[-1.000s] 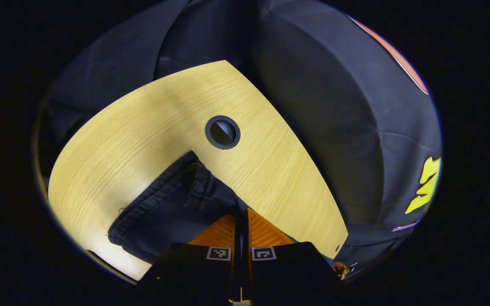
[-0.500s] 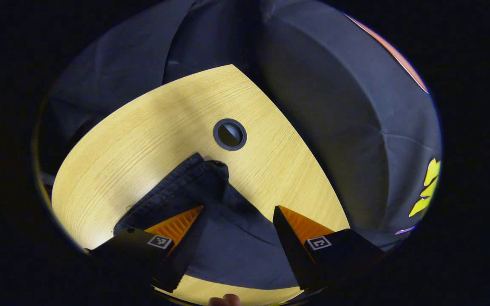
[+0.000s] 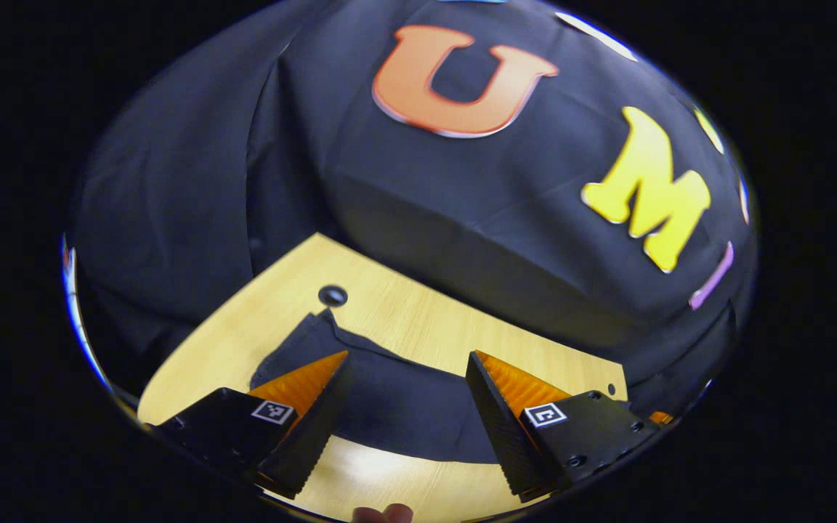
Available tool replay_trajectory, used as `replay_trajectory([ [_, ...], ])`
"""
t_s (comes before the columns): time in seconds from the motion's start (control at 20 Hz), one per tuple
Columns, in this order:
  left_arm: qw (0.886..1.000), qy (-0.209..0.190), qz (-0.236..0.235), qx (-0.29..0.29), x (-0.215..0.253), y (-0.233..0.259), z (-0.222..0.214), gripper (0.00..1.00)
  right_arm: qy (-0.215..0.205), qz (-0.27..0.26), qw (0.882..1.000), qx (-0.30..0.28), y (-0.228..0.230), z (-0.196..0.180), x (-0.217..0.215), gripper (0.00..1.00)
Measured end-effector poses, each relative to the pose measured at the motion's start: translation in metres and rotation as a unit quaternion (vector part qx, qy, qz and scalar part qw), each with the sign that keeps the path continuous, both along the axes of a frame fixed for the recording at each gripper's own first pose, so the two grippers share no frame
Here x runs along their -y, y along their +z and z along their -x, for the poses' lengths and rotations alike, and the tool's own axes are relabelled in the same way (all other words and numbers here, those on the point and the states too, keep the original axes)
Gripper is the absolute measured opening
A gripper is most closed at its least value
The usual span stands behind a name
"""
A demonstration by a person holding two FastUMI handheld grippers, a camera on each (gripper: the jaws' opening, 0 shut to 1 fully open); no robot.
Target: Grasp the waist and the cuffs of the jeans and fold them to make the two legs overlap; first hold the waist and fold one-third of the jeans toward the cuffs, then hold the cuffs and fold the remaining one-third in the same direction to finish folding.
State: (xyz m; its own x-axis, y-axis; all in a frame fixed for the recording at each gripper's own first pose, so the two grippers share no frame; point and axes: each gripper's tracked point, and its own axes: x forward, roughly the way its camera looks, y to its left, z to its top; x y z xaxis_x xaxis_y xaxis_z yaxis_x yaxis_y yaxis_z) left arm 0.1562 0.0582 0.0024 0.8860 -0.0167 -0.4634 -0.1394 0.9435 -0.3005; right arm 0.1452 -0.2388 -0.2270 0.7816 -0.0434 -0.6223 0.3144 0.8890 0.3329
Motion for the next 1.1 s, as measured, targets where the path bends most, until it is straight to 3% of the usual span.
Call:
replay_trajectory([
  [0.15,0.995,0.005,-0.067,0.068,0.019,0.031,0.043,0.99,0.033,0.084,0.995,0.043,0.017,0.031,-0.015,0.98],
  [0.3,0.99,0.024,-0.1,0.095,0.033,0.036,0.076,0.99,0.067,0.147,0.985,0.067,0.017,0.037,-0.014,0.98],
  [0.45,0.988,0.026,-0.115,0.103,0.046,0.038,0.095,0.99,0.065,0.12,0.989,0.063,0.006,0.039,-0.015,0.98],
  [0.75,0.989,0.028,-0.119,0.087,0.063,0.04,0.113,0.99,0.003,0.059,0.998,0.035,-0.034,0.019,0.026,0.95],
  [1.1,0.992,0.06,-0.097,0.06,0.06,0.033,0.134,0.99,0.012,0.057,0.998,0.004,-0.106,-0.037,0.039,0.99],
])
